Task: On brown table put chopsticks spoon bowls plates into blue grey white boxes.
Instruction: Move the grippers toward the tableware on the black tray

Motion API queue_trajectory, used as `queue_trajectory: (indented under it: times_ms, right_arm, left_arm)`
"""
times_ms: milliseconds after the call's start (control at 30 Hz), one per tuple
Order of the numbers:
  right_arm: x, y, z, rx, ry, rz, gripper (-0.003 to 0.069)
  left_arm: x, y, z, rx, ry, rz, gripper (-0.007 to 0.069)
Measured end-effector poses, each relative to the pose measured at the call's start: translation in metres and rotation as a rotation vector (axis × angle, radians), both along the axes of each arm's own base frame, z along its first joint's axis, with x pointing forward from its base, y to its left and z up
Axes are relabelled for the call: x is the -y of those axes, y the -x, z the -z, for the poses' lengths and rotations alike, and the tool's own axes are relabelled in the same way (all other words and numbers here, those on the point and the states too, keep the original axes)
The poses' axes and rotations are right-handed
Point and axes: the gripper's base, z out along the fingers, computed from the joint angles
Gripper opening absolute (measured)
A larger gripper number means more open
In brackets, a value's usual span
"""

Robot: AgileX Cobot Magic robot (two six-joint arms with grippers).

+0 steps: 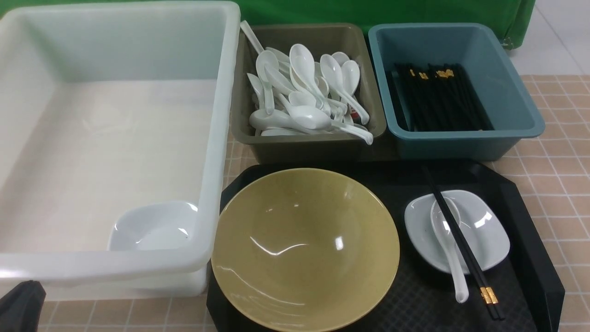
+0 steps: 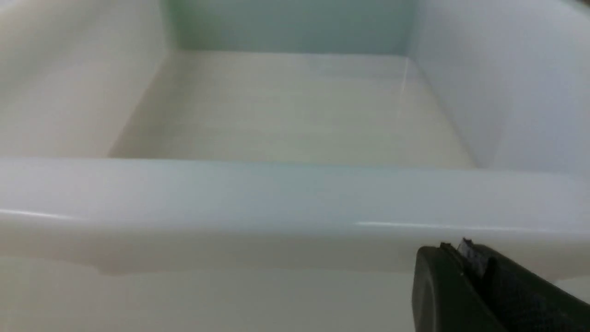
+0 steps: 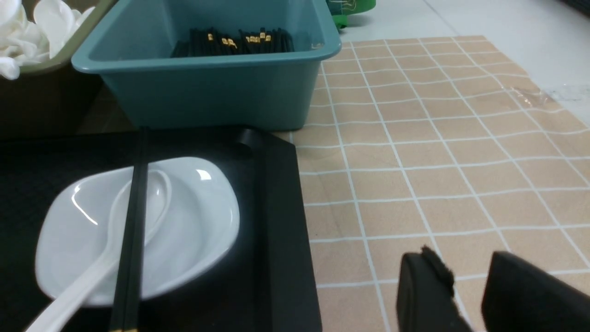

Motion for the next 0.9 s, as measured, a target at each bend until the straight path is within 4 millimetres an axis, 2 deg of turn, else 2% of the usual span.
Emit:
queue_trajectory:
  times_ms: [100,167,200,233,267,300,367,400,433,500,567,633,733,867,900]
  right_arm:
    - [0.0,0.0,0.0,0.002,-0.025,0.004,0.0237]
    - [-0.002,0.0,0.0,0.016,-0.159,0.021,0.0237]
    - [-0.002,0.0,0.0,0.018,-0.177,0.023,0.0237]
    - [-0.004,-0.001,-0.001,0.04,-0.355,0.046,0.0237]
    - [-0.004,-0.001,-0.001,0.042,-0.382,0.05,0.0237]
    - [-0.005,-0.001,-0.002,0.069,-0.594,0.079,0.0237]
    - [-0.007,-0.002,-0.005,0.11,-0.911,0.122,0.0237]
    - [-0.008,-0.002,-0.006,0.129,-1.053,0.143,0.0237]
    - [-0.008,-0.002,-0.007,0.138,-1.117,0.152,0.0237]
    - [-0.008,-0.002,-0.007,0.143,-1.178,0.161,0.0237]
    - [-0.008,-0.002,-0.007,0.136,-1.164,0.16,0.0237]
    - [-0.008,-0.002,-0.005,0.118,-1.054,0.141,0.0237]
    - [-0.009,-0.001,-0.004,0.096,-0.987,0.124,0.0237]
    - [-0.012,0.0,-0.011,0.067,-0.854,0.05,0.0237]
    - [-0.013,0.002,-0.027,0.095,-0.762,-0.019,0.0237]
  left_arm:
    - [0.001,-0.001,-0.006,0.065,0.15,-0.006,0.0001]
    - [0.002,-0.001,-0.011,0.113,0.384,-0.017,0.0001]
    - [0.002,-0.001,-0.012,0.121,0.421,-0.021,0.0001]
    - [0.002,-0.001,-0.015,0.148,0.68,-0.033,0.0001]
    - [0.002,-0.001,-0.015,0.15,0.692,-0.035,0.0001]
    - [0.002,-0.001,-0.017,0.163,0.906,-0.046,0.0001]
    - [0.001,-0.001,-0.019,0.174,1.161,-0.059,0.0001]
    - [0.001,-0.001,-0.02,0.178,1.266,-0.065,0.0001]
    - [0.001,-0.001,-0.02,0.179,1.31,-0.067,0.0001]
    - [0.001,-0.001,-0.02,0.177,1.358,-0.068,0.0001]
    - [0.001,-0.001,-0.02,0.177,1.364,-0.068,0.0001]
    - [0.003,-0.001,-0.019,0.152,1.366,-0.058,0.0001]
    - [0.007,-0.001,-0.017,0.099,1.329,-0.033,0.0001]
    - [0.014,0.003,-0.034,0.081,1.111,0.061,0.0001]
    - [0.018,0.01,-0.06,0.123,0.899,0.143,0.0001]
